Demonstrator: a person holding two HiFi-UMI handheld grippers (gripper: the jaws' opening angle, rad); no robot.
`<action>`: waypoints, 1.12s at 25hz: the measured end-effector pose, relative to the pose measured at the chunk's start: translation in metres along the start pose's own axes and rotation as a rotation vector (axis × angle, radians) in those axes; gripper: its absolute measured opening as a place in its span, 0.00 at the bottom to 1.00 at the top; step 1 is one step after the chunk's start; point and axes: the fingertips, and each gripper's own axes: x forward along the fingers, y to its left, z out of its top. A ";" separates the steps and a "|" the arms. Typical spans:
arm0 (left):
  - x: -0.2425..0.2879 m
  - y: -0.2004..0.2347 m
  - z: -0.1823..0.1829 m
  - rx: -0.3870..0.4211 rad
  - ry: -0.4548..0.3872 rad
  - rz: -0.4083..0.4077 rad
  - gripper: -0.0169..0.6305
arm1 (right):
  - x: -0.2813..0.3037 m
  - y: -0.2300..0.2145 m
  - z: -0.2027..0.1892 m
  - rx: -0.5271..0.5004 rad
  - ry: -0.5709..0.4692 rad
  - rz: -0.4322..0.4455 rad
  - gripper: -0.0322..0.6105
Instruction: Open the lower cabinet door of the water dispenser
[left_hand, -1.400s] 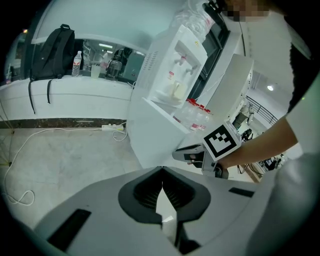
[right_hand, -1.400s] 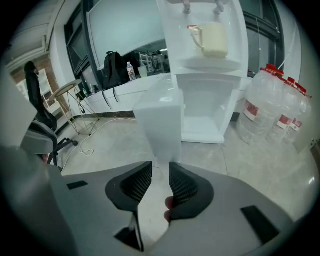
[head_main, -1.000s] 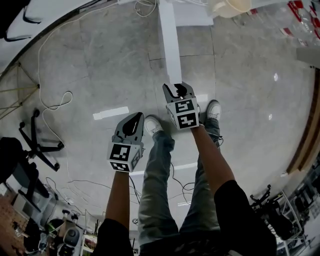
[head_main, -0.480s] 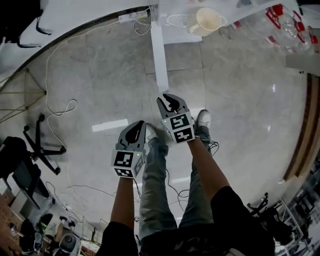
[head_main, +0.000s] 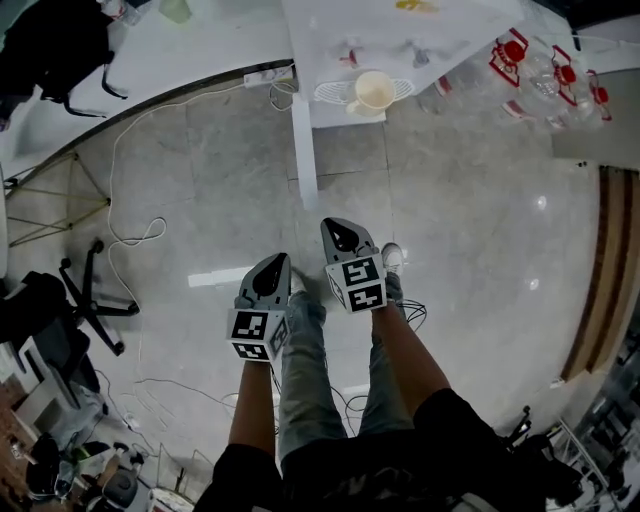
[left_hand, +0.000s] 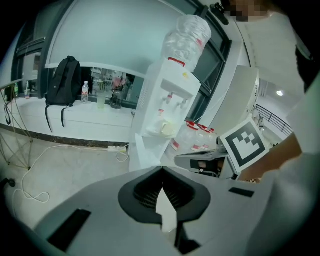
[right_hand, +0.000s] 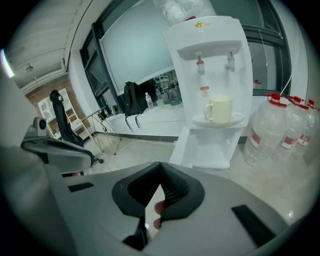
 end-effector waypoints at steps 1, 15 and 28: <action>-0.003 -0.006 0.005 -0.005 -0.004 0.002 0.04 | -0.009 -0.002 0.007 0.004 -0.009 -0.002 0.07; -0.031 -0.095 0.122 0.209 -0.086 -0.004 0.04 | -0.136 -0.043 0.115 0.019 -0.152 -0.050 0.07; -0.082 -0.142 0.214 0.199 -0.237 0.040 0.04 | -0.250 -0.077 0.197 0.018 -0.313 -0.086 0.07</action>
